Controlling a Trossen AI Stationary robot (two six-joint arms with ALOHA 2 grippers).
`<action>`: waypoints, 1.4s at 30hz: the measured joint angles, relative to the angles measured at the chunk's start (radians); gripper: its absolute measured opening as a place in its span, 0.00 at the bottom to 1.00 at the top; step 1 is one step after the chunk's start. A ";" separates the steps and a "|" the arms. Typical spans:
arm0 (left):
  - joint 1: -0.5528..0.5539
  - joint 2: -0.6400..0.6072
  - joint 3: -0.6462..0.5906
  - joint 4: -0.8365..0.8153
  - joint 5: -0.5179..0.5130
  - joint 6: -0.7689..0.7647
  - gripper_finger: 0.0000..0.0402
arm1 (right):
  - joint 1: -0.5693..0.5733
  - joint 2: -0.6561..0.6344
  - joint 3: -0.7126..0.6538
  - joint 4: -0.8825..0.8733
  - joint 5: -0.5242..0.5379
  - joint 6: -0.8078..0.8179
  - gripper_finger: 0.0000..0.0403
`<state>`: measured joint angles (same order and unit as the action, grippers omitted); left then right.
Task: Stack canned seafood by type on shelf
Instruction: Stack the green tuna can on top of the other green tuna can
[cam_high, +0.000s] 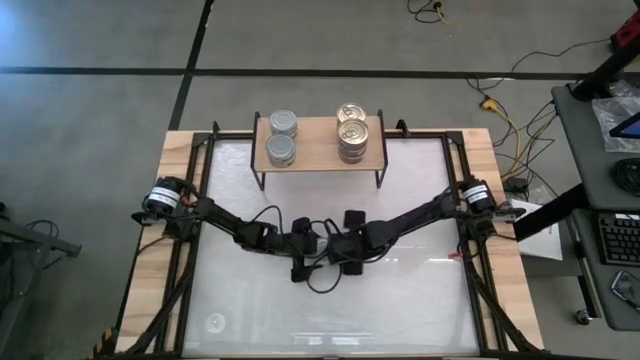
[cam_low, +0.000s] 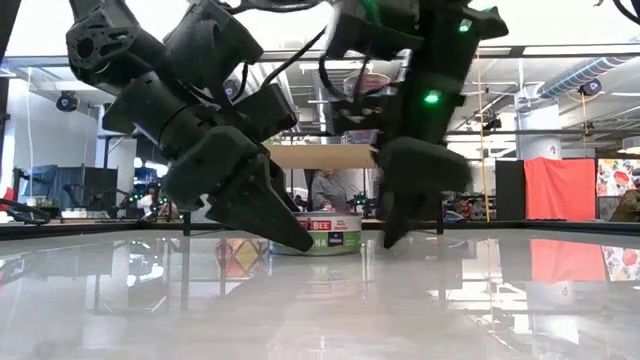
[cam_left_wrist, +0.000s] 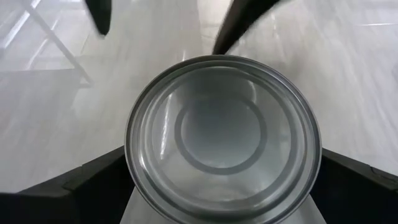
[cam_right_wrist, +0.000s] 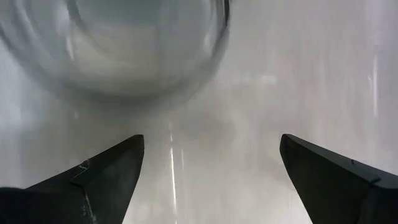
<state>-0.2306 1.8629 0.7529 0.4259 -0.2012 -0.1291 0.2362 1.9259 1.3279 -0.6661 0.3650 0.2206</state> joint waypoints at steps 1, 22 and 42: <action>0.000 0.000 0.000 -0.001 0.001 0.000 1.00 | 0.001 -0.006 -0.002 -0.027 -0.017 0.011 0.91; -0.002 -0.060 -0.002 -0.008 0.016 -0.012 1.00 | 0.016 -0.077 -0.007 0.072 -0.074 0.038 0.91; -0.003 -0.094 -0.002 -0.055 0.035 -0.019 1.00 | 0.074 -0.209 -0.009 -0.020 -0.041 0.101 0.91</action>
<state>-0.2337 1.7692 0.7513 0.3707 -0.1661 -0.1478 0.3104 1.7164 1.3193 -0.6863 0.3241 0.3216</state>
